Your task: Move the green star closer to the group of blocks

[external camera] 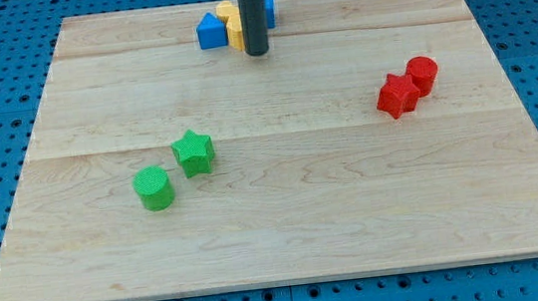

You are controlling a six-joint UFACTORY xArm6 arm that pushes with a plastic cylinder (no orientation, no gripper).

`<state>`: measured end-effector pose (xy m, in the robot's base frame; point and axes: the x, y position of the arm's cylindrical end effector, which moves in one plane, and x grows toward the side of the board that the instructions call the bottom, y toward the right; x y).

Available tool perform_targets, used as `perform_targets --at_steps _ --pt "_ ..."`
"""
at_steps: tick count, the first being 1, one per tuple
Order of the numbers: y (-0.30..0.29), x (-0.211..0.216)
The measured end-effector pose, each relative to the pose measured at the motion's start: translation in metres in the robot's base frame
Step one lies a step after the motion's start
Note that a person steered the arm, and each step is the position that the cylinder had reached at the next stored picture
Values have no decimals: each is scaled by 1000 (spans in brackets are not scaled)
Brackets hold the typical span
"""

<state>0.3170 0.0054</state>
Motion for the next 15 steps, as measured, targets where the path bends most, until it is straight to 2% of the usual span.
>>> perform_targets --at_steps 1,2,3,4,5,6,7,8,9,10,11,12,13,14,15 --pt "19 98" --pt "-40 171" --pt "-118 148" --pt "-168 128" --pt "-184 152" --pt "-242 132" --pt "-212 99" --pt "-127 98" --pt "-110 69" --pt "-126 15" --pt "-148 22" --pt "-187 -3" --pt "-151 -19" --pt "-93 1" --pt "-70 43"
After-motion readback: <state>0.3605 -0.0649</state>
